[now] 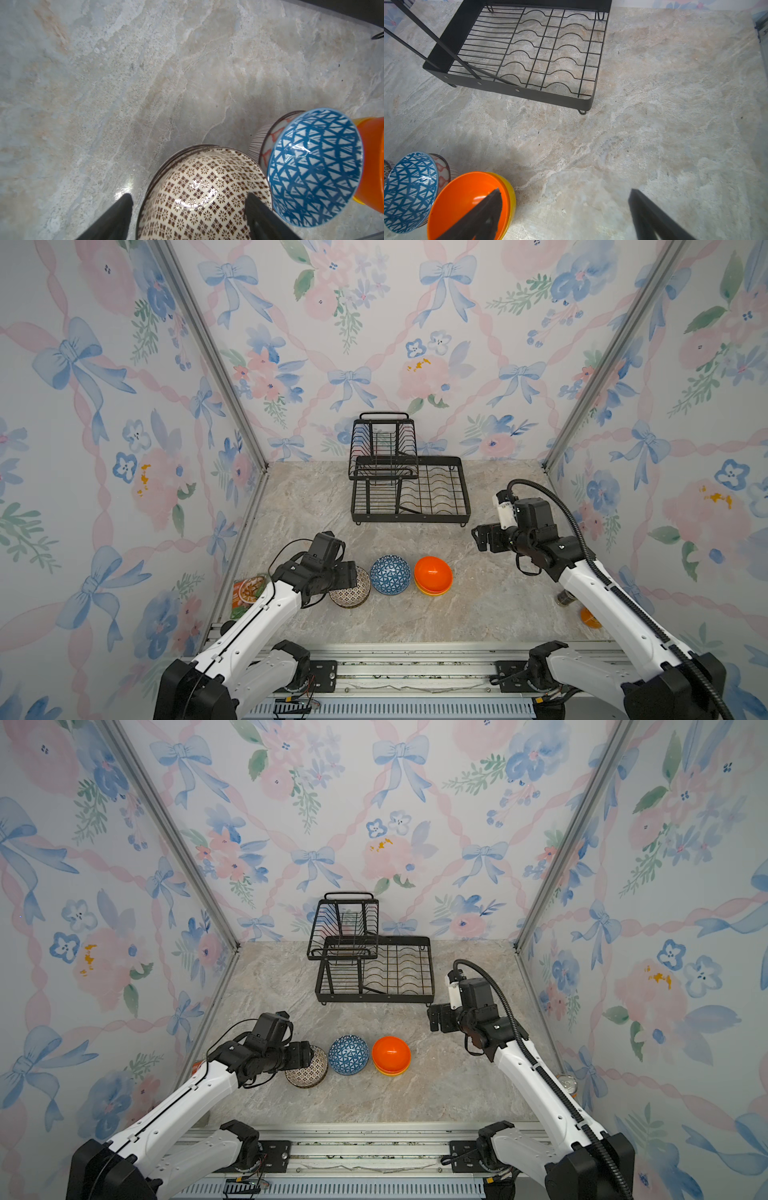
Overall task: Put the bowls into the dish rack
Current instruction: 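Lower the left gripper over the brown-patterned bowl while the right arm moves forward, then close the left gripper on the rim of the brown-patterned bowl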
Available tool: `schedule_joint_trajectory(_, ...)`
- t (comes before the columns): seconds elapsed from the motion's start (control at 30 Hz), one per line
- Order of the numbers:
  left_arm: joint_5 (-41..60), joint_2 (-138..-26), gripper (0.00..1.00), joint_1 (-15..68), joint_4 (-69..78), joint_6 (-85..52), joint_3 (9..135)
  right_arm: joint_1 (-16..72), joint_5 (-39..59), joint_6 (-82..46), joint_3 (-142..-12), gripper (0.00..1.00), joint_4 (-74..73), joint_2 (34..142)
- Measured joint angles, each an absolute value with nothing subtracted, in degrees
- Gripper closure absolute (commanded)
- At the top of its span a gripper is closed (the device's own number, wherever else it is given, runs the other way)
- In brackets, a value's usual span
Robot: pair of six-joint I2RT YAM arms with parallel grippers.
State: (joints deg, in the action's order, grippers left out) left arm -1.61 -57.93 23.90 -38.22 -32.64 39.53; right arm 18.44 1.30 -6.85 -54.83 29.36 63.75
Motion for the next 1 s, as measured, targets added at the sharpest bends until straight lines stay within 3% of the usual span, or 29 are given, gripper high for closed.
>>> schedule_joint_trajectory(0.17,-4.5,-58.7,0.29,26.1,-40.8,-34.4,40.4,18.4,1.3,-6.9,-54.8,0.03,29.3,63.7)
schedule_joint_trajectory(0.77,-7.7,-61.7,0.77,26.7,-44.1,-35.1,40.5,18.0,2.6,-6.8,-53.3,0.03,28.5,63.6)
schedule_joint_trajectory(1.0,-7.5,-61.7,0.83,26.7,-44.3,-35.0,40.5,17.9,2.7,-6.8,-53.2,0.03,28.3,63.2)
